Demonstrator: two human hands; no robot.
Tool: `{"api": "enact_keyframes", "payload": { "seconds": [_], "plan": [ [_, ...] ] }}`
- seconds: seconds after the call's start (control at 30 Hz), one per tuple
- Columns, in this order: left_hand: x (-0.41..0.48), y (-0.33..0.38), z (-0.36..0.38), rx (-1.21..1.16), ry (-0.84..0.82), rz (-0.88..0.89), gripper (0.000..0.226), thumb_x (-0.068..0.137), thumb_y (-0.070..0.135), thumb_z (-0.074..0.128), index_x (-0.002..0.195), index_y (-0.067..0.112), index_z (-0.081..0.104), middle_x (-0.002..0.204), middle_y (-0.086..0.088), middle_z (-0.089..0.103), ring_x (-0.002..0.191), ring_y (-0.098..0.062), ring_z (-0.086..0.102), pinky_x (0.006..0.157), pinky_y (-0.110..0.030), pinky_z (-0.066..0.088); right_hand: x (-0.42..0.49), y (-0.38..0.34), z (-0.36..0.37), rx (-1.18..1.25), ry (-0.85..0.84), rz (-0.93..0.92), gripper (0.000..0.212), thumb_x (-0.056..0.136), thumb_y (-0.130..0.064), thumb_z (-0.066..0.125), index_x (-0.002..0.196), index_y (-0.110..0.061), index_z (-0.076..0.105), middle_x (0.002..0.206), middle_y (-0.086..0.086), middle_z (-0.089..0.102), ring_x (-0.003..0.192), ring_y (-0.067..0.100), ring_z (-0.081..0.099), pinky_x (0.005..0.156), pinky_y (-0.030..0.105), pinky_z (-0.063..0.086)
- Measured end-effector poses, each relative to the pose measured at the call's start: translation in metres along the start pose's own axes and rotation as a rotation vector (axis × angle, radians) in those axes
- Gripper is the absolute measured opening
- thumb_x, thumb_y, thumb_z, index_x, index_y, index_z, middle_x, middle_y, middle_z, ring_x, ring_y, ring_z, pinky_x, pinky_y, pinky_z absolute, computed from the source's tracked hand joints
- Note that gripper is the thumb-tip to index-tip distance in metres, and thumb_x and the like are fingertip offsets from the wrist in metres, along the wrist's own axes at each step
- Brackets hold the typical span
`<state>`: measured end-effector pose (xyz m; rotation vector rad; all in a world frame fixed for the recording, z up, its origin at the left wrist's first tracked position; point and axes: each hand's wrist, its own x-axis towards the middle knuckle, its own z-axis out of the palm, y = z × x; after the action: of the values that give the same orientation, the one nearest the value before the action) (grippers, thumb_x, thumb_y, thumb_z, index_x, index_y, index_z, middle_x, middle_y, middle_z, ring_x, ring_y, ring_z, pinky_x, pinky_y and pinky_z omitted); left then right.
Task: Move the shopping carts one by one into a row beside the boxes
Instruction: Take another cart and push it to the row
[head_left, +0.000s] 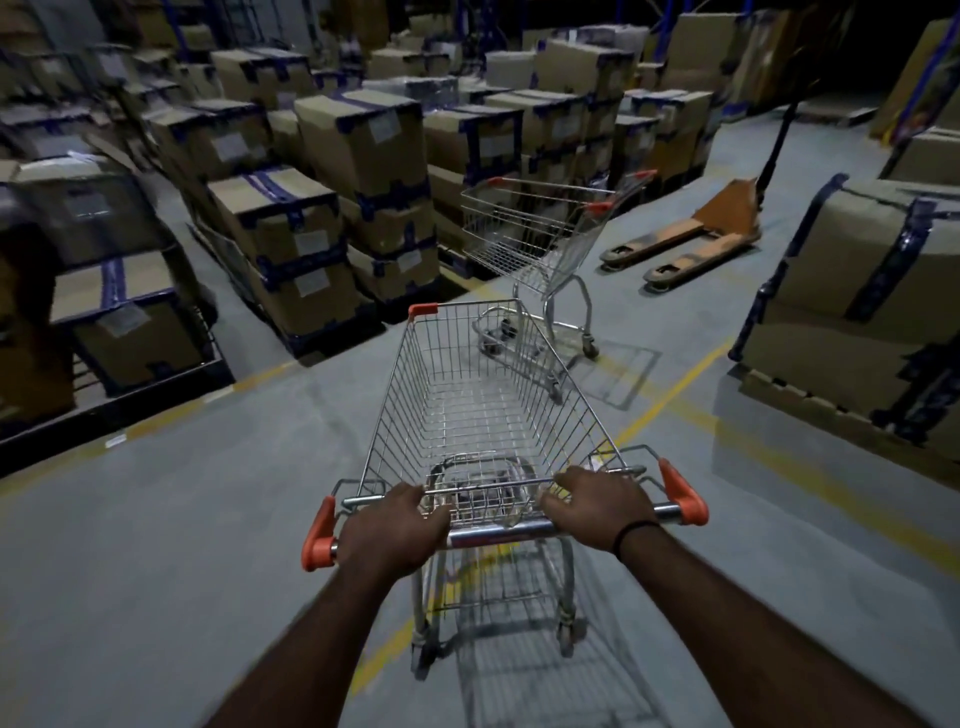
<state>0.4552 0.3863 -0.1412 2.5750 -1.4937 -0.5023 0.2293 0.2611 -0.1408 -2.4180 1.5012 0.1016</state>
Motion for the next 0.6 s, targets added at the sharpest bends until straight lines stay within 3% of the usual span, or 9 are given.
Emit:
{"api": "enact_keyframes", "payload": {
  "seconds": [0.23,0.33,0.5,0.6],
  "plan": [
    [0.105,0.043,-0.018,-0.043,-0.032,-0.094,0.065,0.086,0.066,0.044,0.142,0.033,0.049,0.146,0.003,0.054,0.129,-0.024,0.055,0.100,-0.037,0.041,0.114,0.031,-0.030,0.017,-0.013,-0.006,0.074,0.079,-0.075,0.031,0.129,-0.029,0.061,0.131,0.001,0.065,0.117,0.027,0.062,0.094,0.037,0.047],
    [0.156,0.059,-0.030,-0.100,-0.118,-0.106,0.070,0.082,0.065,0.051,0.143,0.032,0.047,0.146,0.000,0.054,0.128,-0.026,0.055,0.099,-0.036,0.041,0.166,0.044,-0.041,-0.006,-0.007,-0.029,0.072,0.083,-0.075,0.033,0.133,-0.030,0.059,0.132,-0.001,0.065,0.118,0.026,0.062,0.095,0.037,0.047],
    [0.251,0.077,-0.044,-0.244,-0.235,-0.125,0.083,0.063,0.069,0.057,0.135,0.029,0.051,0.126,-0.005,0.059,0.101,-0.029,0.069,0.083,-0.038,0.056,0.255,0.058,-0.061,-0.017,0.008,-0.023,0.078,0.077,-0.080,0.032,0.134,-0.034,0.059,0.136,-0.006,0.062,0.123,0.023,0.060,0.097,0.035,0.046],
    [0.306,0.089,-0.046,-0.188,-0.205,-0.090,0.084,0.071,0.071,0.052,0.143,0.026,0.046,0.144,-0.006,0.049,0.117,-0.032,0.061,0.095,-0.045,0.052,0.312,0.067,-0.073,-0.040,0.016,-0.039,0.068,0.084,-0.077,0.039,0.133,-0.034,0.059,0.136,-0.005,0.062,0.124,0.024,0.059,0.098,0.035,0.045]
  ]
}}
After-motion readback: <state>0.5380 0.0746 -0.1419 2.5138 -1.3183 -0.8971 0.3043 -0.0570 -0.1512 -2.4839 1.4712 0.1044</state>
